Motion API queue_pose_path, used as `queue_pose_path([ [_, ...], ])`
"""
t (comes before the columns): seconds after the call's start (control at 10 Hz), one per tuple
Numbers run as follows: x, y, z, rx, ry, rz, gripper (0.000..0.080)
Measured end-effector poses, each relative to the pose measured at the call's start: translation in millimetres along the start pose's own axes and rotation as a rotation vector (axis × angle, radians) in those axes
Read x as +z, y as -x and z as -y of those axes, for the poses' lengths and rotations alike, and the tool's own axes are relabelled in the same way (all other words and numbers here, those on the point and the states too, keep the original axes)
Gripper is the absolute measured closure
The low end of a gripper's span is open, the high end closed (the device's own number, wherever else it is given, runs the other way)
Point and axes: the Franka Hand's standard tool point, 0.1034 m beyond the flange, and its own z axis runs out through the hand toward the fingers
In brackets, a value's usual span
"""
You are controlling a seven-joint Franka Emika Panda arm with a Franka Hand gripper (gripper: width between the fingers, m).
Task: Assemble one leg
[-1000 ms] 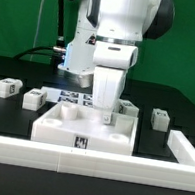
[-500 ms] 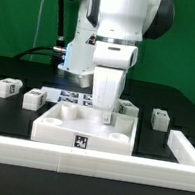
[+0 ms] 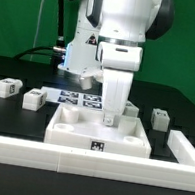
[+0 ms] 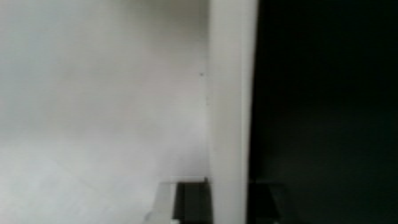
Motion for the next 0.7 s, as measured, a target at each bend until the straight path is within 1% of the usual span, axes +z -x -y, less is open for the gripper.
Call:
queue_pose_path([
  [0.1, -0.1, -1.9, -2.2, -0.025, 0.0, 0.002, 0.0741],
  [0.5, 0.2, -1.4, -1.8, -0.018, -0.001, 0.003, 0.0741],
  [0.7, 0.9, -18.1, -9.8, -0.058, 0.003, -0.003, 0.0741],
])
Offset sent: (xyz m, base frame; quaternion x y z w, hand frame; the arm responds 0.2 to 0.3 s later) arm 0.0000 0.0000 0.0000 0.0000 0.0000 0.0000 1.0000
